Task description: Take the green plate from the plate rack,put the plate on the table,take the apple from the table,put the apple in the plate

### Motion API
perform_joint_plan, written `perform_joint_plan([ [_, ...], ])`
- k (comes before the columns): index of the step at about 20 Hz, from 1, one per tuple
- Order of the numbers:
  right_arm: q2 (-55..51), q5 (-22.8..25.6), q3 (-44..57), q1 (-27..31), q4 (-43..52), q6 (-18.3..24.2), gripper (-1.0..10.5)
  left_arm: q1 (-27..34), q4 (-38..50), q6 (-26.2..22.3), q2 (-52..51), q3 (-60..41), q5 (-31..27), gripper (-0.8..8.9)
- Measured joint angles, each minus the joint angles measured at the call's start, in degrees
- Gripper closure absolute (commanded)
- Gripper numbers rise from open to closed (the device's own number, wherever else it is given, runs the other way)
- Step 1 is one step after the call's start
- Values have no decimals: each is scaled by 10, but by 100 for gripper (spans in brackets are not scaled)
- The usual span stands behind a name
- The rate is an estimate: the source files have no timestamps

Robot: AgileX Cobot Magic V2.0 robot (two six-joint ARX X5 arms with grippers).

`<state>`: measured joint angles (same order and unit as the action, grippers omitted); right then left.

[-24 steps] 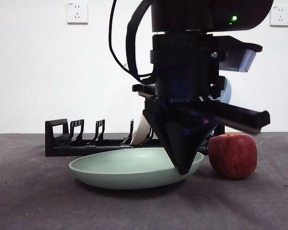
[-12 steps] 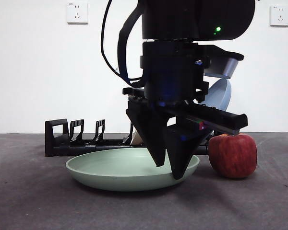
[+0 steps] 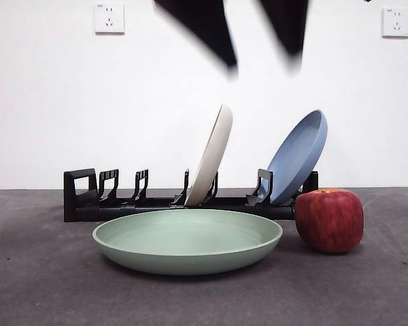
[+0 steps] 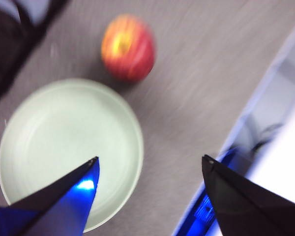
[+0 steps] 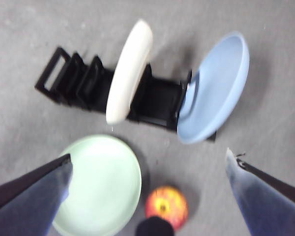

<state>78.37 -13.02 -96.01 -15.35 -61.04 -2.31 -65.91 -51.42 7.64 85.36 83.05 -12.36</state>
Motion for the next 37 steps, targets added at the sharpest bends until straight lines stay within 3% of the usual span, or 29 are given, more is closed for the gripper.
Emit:
perform_joint_plan([
  [4, 0, 73, 1, 0, -92, 4, 412, -4, -1, 5, -194, 0, 4, 463],
  [6, -13, 86, 24, -2, -97, 4, 412, -4, -7, 5, -282, 1, -11, 463],
  [10, -90, 85, 138, -35, -70, -4, 413, -2, -73, 6, -416, 1, -115, 463],
  [12, -140, 85, 210, -45, -42, -21, 413, -2, -133, 26, -475, 1, -162, 463],
  [16, -188, 101, 334, -74, 28, -64, 411, -2, -249, 104, -549, -3, -183, 464],
  [19, -168, 118, 383, -79, 78, -83, 404, -2, -248, 144, -588, -3, -133, 464],
  [25, -97, 118, 391, -79, 147, -89, 401, -2, -248, 156, -590, -3, -104, 464],
  [37, 51, 116, 391, -80, 261, -91, 401, -2, -248, 156, -590, -18, -97, 464],
])
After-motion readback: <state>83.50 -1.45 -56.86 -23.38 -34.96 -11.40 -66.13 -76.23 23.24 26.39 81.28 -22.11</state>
